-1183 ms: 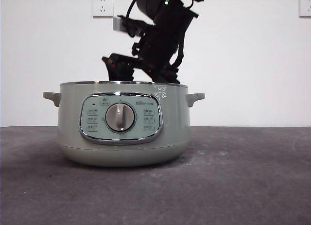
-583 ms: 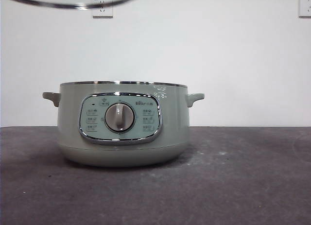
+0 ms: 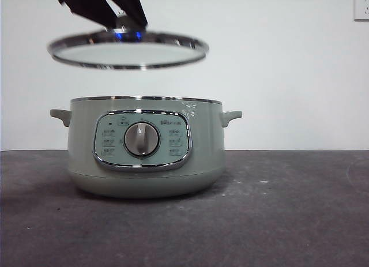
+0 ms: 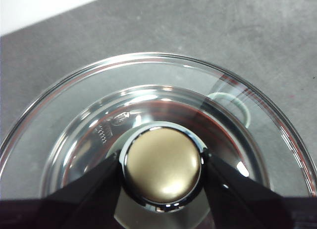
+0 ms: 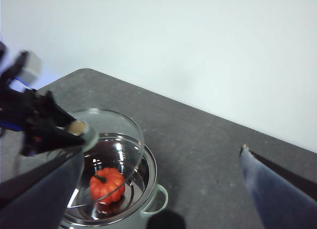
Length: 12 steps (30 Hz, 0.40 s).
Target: Pick up the pumpkin,open the lid,put the pumpkin in the pot,close the lid
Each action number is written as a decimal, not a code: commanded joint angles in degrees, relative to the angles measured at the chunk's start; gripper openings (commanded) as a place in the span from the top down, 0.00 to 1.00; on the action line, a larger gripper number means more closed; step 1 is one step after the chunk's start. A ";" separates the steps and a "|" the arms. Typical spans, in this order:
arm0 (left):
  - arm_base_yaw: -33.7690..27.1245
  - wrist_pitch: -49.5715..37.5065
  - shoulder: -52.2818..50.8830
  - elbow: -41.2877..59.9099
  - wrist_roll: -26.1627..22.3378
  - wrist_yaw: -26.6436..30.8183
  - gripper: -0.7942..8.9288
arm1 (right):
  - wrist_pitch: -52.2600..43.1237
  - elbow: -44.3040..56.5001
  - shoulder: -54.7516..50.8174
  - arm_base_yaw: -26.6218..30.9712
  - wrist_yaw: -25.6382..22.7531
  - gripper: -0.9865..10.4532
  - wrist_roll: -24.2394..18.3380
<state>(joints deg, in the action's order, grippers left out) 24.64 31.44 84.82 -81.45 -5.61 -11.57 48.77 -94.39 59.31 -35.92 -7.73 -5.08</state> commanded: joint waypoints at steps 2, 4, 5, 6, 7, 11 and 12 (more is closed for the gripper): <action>0.48 -4.39 1.92 -1.14 -0.90 -0.52 0.93 | 1.05 0.02 -0.28 -0.04 -0.13 0.44 0.70; 0.85 -5.03 3.48 -1.14 -0.96 -0.52 0.93 | 1.62 0.02 -0.28 -0.04 -0.13 0.44 0.68; 0.87 -5.18 4.04 -1.14 -1.07 -0.52 0.93 | 1.88 0.02 -0.28 -0.04 -0.13 0.44 0.66; 0.90 -5.38 4.87 -1.14 -1.14 -0.52 0.93 | 2.14 0.02 -0.20 -0.04 -0.13 0.44 0.66; 0.87 -5.46 5.38 -1.14 -1.14 -0.50 0.93 | 2.29 0.02 -0.17 -0.04 -0.11 0.44 0.66; 0.92 -5.79 7.50 -1.14 -1.16 -0.48 0.93 | 2.62 0.02 -0.07 -0.04 -0.13 0.44 0.57; 0.92 -5.92 7.96 -1.14 -1.14 -0.46 0.93 | 2.71 0.02 -0.07 -0.04 -0.11 0.44 0.55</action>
<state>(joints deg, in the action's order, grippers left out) 25.39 28.16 93.19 -81.45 -6.04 -11.53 51.51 -94.39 59.18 -35.92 -7.73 -5.08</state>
